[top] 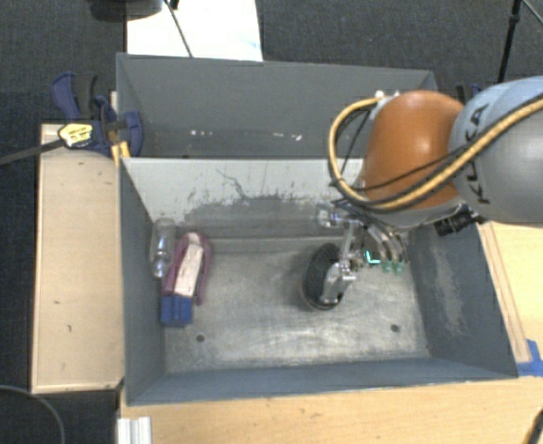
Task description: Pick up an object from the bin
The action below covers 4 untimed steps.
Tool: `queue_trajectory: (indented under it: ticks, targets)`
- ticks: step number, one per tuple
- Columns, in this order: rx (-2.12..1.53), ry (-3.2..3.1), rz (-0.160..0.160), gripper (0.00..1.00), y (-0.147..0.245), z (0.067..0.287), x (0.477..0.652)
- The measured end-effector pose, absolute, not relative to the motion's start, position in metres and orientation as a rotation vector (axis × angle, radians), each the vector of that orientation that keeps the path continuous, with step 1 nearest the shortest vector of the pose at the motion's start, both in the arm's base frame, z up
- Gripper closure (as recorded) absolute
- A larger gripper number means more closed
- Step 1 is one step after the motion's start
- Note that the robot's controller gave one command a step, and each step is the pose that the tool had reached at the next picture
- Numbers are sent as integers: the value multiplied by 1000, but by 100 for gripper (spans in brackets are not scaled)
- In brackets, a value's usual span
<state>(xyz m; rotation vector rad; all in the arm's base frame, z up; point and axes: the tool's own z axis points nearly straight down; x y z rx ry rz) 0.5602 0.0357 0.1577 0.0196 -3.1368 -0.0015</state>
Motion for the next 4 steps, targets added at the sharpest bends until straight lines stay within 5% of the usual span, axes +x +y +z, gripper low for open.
queue_trajectory:
  ticks: [1, 2, 3, 4]
  targets:
    - [800, -3041, 0, 0, -18, 71, 576]
    - [1259, -2885, 0, 0, 41, 101, 584]
    - [1430, -2805, 3, 0, 9, 101, 589]
    - [1844, -2549, 2, 0, 10, 72, 592]
